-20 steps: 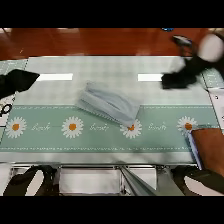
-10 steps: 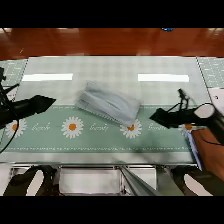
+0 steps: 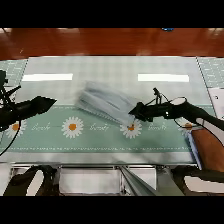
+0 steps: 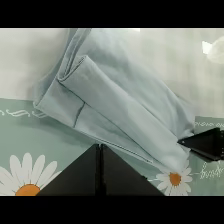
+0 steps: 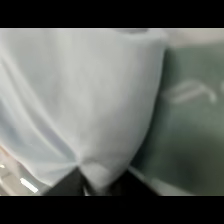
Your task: Fold the shirts.
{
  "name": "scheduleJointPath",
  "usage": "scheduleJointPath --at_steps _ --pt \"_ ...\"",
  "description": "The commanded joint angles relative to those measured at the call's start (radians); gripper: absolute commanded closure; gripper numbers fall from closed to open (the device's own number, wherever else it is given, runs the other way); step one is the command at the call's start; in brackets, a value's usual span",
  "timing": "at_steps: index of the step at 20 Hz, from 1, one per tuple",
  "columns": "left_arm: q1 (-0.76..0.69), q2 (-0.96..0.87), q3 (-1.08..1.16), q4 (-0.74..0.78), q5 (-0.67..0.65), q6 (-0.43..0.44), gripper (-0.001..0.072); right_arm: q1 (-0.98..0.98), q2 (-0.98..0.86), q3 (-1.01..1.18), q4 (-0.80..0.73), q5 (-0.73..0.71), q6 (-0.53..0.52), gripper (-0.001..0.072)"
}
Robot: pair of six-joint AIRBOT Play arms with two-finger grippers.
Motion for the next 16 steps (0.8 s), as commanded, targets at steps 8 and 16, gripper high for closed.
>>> scheduleJointPath --at_steps 8,16 --pt "-0.026 -0.037 -0.001 -0.002 -0.026 -0.034 0.0686 0.025 -0.016 0.775 -0.517 0.367 0.363 0.0693" --pt "-0.319 -0.04 -0.001 -0.005 0.047 -0.039 0.0686 -0.233 0.068 1.175 -0.693 0.789 0.538 0.0692"
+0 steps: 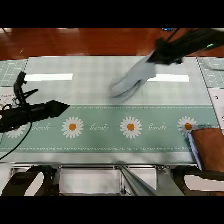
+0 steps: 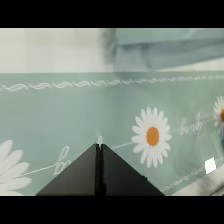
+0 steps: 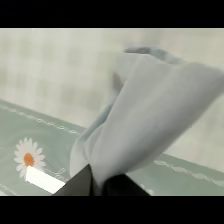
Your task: Fold the shirts.
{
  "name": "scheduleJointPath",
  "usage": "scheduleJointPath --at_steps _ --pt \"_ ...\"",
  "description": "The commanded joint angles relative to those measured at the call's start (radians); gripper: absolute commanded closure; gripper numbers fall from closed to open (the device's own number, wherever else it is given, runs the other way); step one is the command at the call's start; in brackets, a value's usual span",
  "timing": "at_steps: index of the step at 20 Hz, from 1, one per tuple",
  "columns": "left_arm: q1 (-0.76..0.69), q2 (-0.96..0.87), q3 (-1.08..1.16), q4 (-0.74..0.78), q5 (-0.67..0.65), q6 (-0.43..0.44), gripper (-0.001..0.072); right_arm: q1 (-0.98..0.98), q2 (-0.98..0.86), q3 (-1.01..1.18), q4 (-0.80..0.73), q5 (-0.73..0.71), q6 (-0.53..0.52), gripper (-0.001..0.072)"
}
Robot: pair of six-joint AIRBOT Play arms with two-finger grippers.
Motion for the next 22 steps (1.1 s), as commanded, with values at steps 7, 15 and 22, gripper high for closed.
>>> scheduleJointPath --at_steps 7,15,22 --pt "-0.219 -0.005 0.0 -0.011 0.103 -0.005 0.0686 -0.496 0.201 0.099 -0.062 0.357 0.068 0.0692" --pt "-0.222 -0.005 0.0 -0.011 0.166 -0.004 0.0686 -0.868 0.365 0.0 -0.14 0.386 0.045 0.0693" --pt "-0.222 -0.007 0.0 -0.011 0.227 -0.004 0.0686 -1.129 0.629 -0.476 -0.321 0.386 -0.082 0.0692"
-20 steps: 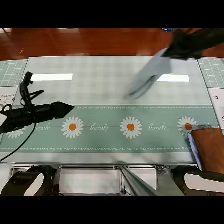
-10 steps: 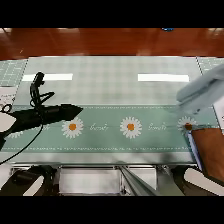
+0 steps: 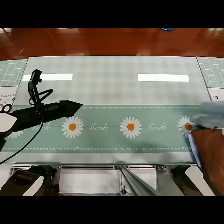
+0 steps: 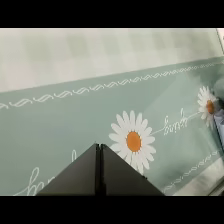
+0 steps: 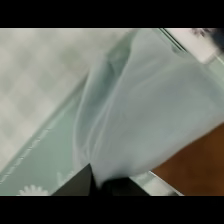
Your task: Fold the shirts.
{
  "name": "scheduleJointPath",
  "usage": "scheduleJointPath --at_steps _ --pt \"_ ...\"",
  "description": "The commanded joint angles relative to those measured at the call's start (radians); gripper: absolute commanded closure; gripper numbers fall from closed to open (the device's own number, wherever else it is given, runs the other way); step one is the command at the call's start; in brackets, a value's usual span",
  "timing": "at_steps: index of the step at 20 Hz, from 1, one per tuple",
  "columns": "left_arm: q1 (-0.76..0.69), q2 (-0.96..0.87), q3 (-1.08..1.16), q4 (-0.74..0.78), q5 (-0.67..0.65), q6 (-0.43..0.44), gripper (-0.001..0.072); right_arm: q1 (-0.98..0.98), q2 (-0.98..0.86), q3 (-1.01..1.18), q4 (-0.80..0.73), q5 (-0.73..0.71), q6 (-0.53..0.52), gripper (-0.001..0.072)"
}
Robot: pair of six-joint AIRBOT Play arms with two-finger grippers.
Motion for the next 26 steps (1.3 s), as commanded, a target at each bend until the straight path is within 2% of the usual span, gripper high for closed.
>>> scheduleJointPath --at_steps 1,6,11,12,13,14,15,17,19,20,22,23,24,26 --pt "0.0 -0.007 0.0 0.0 0.053 0.0 0.0686 -0.146 0.127 -0.228 -0.161 0.051 -0.071 0.0693" --pt "0.0 -0.079 0.0 0.0 0.074 0.0 0.0686 -0.201 0.221 -0.303 -0.472 0.051 -0.013 0.0692" --pt "0.0 -0.159 0.0 0.0 0.103 0.006 0.0686 -0.201 0.248 -0.303 -0.52 0.053 -0.032 0.0691" --pt "0.0 -0.168 0.0 0.0 0.119 0.015 0.0686 -0.201 0.249 -0.303 -0.521 0.052 -0.036 0.0633" --pt "0.001 -0.174 0.002 0.0 0.135 0.02 0.0685 -0.201 0.249 -0.303 -0.517 0.051 -0.037 0.0392" --pt "0.005 -0.177 0.003 0.0 0.15 0.019 0.0686 -0.201 0.249 -0.303 -0.51 0.05 -0.04 0.0294" --pt "0.012 -0.179 0.009 0.0 0.166 0.02 0.0685 -0.201 0.248 -0.303 -0.512 0.05 -0.04 0.0293" --pt "0.048 -0.184 0.04 0.001 0.186 0.029 0.0685 -0.201 0.228 -0.294 -0.509 0.048 -0.038 0.0294" --pt "0.12 -0.195 0.112 0.001 0.182 0.057 0.0685 -0.201 0.167 -0.236 -0.399 0.043 -0.009 0.0305" --pt "0.165 -0.204 0.164 0.001 0.174 0.057 0.0686 -0.201 0.128 -0.196 -0.275 0.036 0.032 0.0364" --pt "0.237 -0.233 0.283 0.0 0.149 0.056 0.0685 -0.161 0.047 -0.116 0.108 -0.03 0.072 0.0615" --pt "0.255 -0.254 0.348 0.0 0.136 0.055 0.0685 -0.085 0.017 -0.09 0.283 -0.114 0.071 0.0692" --pt "0.258 -0.281 0.419 0.0 0.114 0.053 0.0686 0.025 -0.006 -0.07 0.365 -0.218 0.071 0.0693" --pt "0.23 -0.365 0.586 0.0 0.017 0.053 0.0686 0.343 -0.062 -0.035 0.331 -0.427 0.056 0.0693"
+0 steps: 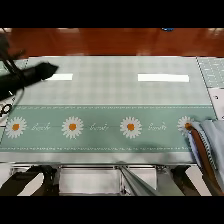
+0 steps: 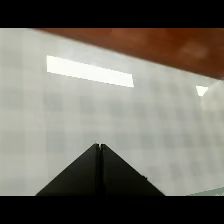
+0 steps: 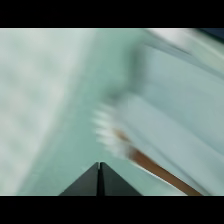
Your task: Fold the shirts.
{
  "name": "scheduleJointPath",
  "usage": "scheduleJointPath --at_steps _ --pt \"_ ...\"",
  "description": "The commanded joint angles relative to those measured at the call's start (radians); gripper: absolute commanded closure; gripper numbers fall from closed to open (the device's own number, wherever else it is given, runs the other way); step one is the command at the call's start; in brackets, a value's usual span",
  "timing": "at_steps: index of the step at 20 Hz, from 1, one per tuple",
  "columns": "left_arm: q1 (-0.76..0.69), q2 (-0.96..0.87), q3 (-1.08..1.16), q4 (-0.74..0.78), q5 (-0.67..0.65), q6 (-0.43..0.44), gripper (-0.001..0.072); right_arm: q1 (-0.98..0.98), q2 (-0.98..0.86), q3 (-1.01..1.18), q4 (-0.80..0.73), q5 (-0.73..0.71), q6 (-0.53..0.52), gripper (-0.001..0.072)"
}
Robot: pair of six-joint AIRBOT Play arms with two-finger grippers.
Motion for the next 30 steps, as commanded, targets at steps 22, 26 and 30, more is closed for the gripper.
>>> scheduleJointPath --at_steps 22,26,30 --pt "-0.114 -0.502 0.422 0.371 -0.56 -0.283 0.0686 1.152 -0.617 0.063 -0.549 -0.311 0.034 0.0692" --pt "-0.114 -0.511 0.422 0.371 -0.56 -0.283 0.0686 1.152 -0.617 0.063 -0.549 -0.311 0.034 0.0692" --pt "-0.114 -0.518 0.422 0.371 -0.56 -0.283 0.0686 1.152 -0.617 0.063 -0.549 -0.311 0.034 0.0692"
